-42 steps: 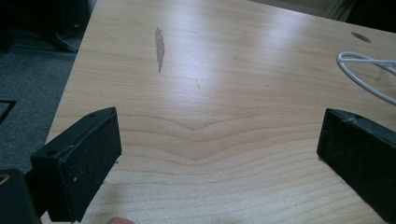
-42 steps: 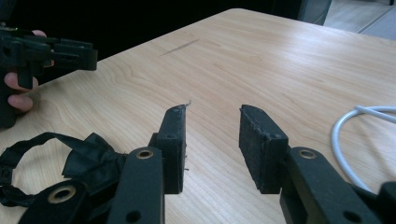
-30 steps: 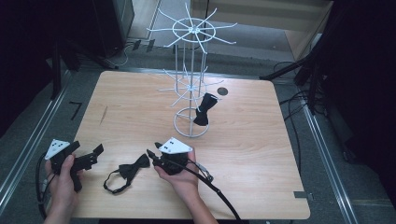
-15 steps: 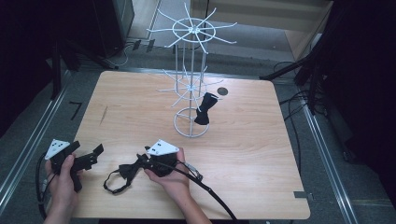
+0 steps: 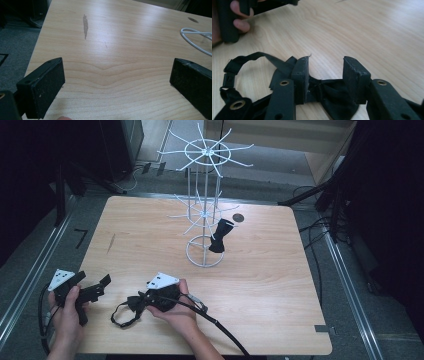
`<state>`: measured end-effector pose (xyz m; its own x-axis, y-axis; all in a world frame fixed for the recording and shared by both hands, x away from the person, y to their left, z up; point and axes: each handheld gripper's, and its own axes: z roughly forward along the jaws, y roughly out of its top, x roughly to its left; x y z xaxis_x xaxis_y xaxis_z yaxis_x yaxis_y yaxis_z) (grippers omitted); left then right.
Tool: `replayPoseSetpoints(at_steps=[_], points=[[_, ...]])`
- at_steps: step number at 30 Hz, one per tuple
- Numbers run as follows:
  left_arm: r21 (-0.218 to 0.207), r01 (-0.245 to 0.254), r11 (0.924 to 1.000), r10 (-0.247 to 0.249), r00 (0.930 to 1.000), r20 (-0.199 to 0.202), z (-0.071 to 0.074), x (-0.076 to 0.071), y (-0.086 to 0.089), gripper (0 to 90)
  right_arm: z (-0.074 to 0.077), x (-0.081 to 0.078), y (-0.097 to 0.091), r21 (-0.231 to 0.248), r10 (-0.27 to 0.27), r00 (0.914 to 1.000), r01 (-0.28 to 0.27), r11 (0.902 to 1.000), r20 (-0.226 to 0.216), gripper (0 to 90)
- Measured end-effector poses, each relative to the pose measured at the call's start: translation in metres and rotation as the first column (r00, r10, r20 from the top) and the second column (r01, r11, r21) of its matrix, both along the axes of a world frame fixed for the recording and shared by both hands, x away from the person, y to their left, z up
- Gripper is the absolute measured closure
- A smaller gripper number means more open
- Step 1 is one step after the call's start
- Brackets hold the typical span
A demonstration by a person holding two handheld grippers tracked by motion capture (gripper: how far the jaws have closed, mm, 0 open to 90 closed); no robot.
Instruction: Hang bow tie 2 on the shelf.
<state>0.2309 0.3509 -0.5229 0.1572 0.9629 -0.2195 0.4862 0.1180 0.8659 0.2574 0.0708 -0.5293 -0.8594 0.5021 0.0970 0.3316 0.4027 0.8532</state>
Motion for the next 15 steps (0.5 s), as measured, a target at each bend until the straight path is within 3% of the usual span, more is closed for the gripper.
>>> replayPoseSetpoints(at_steps=[10,15], points=[[-0.007,-0.002,1.0000,0.002,1.0000,0.003,-0.0001,0.0000,0.0004,0.2,-0.0065,0.0019,0.0109,-0.069,0.083,0.9945,-0.087,0.9938,-0.065,52.8],[-0.006,-0.002,1.0000,0.002,1.0000,0.003,0.0000,-0.0002,0.0005,0.2,-0.0075,0.0033,0.0087,-0.098,0.096,0.9921,-0.104,0.9897,-0.081,52.4]])
